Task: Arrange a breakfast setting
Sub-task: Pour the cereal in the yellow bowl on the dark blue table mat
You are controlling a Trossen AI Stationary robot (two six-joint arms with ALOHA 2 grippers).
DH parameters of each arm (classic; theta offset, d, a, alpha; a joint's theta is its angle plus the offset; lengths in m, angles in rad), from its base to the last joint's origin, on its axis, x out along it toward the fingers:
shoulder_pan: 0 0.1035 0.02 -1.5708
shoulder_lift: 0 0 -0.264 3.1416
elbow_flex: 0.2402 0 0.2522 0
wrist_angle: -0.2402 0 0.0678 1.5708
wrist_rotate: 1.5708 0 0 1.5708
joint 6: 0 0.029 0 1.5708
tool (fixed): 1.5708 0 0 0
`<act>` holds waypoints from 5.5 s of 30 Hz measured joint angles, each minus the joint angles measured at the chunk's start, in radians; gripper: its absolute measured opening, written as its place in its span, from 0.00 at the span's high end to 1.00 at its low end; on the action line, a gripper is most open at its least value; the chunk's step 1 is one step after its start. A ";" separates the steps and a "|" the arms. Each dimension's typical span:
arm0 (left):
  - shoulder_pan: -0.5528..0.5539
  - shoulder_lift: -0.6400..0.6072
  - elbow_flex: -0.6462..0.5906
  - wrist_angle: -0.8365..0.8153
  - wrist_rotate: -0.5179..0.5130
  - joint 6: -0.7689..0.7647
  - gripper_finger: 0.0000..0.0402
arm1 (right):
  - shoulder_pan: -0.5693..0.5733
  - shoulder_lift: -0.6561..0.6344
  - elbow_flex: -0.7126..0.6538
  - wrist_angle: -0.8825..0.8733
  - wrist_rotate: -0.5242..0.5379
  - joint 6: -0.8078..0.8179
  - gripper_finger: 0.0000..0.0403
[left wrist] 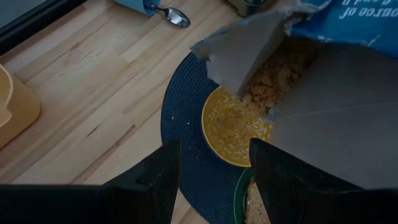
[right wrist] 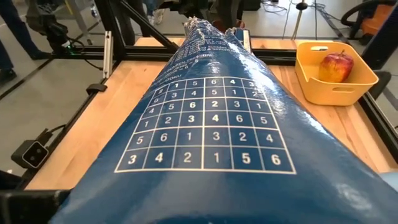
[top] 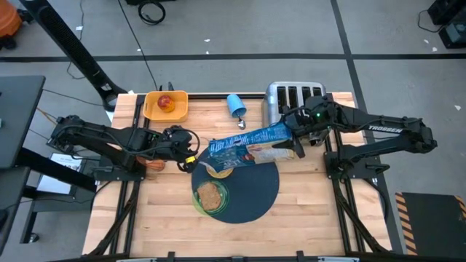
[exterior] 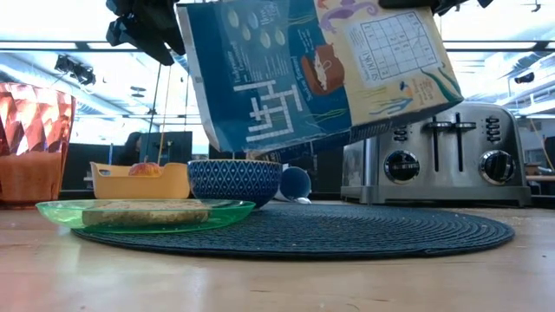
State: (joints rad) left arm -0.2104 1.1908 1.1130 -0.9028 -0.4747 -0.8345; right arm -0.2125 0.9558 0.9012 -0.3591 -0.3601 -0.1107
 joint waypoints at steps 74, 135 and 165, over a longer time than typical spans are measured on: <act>0.006 0.000 0.000 0.010 0.000 -0.011 0.51 | 0.011 0.028 0.098 -0.094 0.003 -0.061 0.32; 0.011 0.000 0.000 0.016 0.000 -0.013 0.51 | 0.007 0.072 0.145 -0.135 -0.015 -0.069 0.32; 0.011 0.000 0.000 0.019 0.000 -0.011 0.51 | 0.015 0.074 0.145 -0.121 0.004 -0.067 0.32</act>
State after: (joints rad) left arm -0.1993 1.1904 1.1130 -0.8833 -0.4747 -0.8455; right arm -0.1971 1.0294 1.0458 -0.4799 -0.3558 -0.1777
